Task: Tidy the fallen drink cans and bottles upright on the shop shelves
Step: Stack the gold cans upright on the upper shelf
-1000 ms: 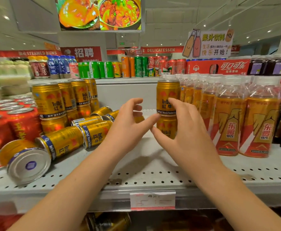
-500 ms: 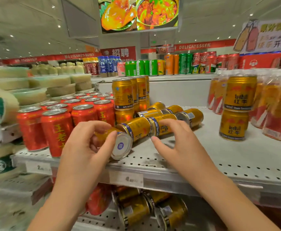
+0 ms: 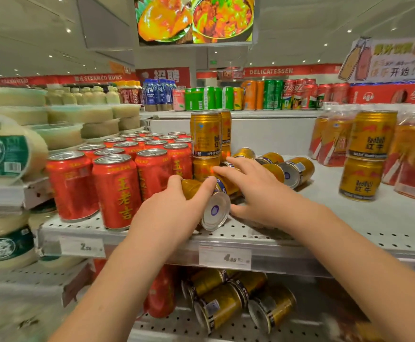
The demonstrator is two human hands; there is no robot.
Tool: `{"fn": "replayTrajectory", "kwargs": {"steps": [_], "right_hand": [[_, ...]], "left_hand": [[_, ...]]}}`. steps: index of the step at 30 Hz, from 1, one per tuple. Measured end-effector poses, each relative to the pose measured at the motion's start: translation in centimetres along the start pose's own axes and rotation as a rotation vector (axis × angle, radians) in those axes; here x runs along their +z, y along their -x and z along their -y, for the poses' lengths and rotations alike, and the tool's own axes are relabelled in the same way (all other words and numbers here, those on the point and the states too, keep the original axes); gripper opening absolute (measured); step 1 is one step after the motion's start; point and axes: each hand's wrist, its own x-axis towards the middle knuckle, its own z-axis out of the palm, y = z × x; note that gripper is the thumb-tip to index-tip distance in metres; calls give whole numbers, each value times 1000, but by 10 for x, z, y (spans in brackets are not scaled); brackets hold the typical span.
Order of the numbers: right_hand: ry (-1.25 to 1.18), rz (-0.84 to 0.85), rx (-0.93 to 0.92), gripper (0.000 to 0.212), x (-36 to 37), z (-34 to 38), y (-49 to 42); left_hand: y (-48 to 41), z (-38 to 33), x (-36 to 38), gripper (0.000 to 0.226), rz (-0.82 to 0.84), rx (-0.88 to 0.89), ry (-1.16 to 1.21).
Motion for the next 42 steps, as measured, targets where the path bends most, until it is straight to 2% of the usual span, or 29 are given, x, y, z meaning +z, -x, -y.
{"fn": "replayTrajectory", "kwargs": {"steps": [5,8,10,15,19,22,27,30,32,36,39,42], "right_hand": [[76,-16,-80,76,-3,-1,-7],[32,-62,-102,67,-4,-2,-8],[-39,-96,-89,66,-3,-5,-4],[-235,-184,18,65,-3,-13,10],[-425,-287,100,59,-11,-13,28],[-491,-380,138,58,-26,-13,44],[-628,-460,198,49,-53,-38,76],[-537,-407,261,54,-60,-62,93],[-469,-324,299,65,-61,-79,103],[-338,-225,319,85,-69,-104,120],[-244,-173,301,82,-81,-119,131],[-62,-116,254,71,-97,-135,132]], "left_hand": [[9,11,-4,71,-20,4,301],[12,15,-2,61,-40,43,430],[12,18,0,65,-44,62,523],[15,24,5,96,-70,81,687],[17,29,11,97,-71,134,724],[17,31,12,96,-61,152,654],[21,18,17,49,-71,240,422],[22,5,20,49,-79,225,391],[21,-5,25,51,-98,215,407],[20,-36,43,61,-111,190,584],[21,-69,54,52,-116,187,744],[23,-99,63,55,-119,221,841]]}}
